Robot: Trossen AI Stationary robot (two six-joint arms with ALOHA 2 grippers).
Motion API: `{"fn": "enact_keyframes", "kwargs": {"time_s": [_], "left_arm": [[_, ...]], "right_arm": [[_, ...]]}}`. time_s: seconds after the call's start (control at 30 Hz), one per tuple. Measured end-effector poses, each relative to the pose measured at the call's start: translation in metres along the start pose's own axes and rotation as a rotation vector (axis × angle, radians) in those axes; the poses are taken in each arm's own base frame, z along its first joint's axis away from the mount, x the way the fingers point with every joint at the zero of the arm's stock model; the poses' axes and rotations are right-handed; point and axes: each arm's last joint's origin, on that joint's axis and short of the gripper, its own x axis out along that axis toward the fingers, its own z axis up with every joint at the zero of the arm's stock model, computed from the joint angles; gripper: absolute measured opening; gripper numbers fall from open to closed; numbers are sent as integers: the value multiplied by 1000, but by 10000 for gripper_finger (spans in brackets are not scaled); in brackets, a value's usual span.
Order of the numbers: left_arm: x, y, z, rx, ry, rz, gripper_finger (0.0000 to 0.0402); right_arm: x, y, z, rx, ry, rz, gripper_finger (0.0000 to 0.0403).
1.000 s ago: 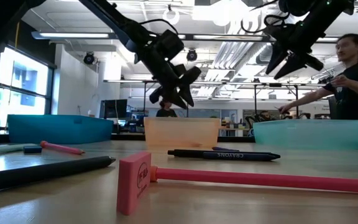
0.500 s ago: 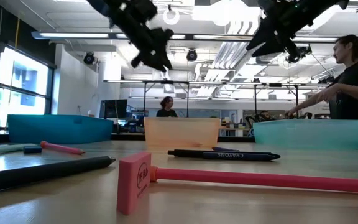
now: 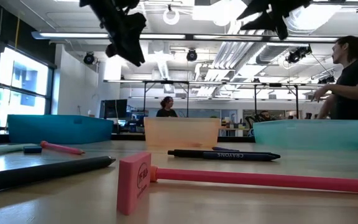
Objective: Sort crayons/erasers/pens/pencils in bins
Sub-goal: Put the blue crayon into the blue bin
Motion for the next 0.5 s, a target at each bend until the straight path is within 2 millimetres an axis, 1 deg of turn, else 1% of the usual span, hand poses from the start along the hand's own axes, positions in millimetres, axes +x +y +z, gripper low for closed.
{"fn": "enact_keyframes", "kwargs": {"time_s": [0.13,0.23,0.4,0.5], "left_arm": [[7,-12,-27,-11,-25,-38,122],[11,-21,-44,-36,-45,-71,122],[22,-30,-68,-38,15,-81,122],[28,-32,-78,-34,53,-78,122]], "right_arm": [[2,19,13,-65,-11,9,139],[8,29,17,-114,56,-11,139],[21,39,14,-161,222,-47,139],[30,45,10,-153,329,-52,139]]}}
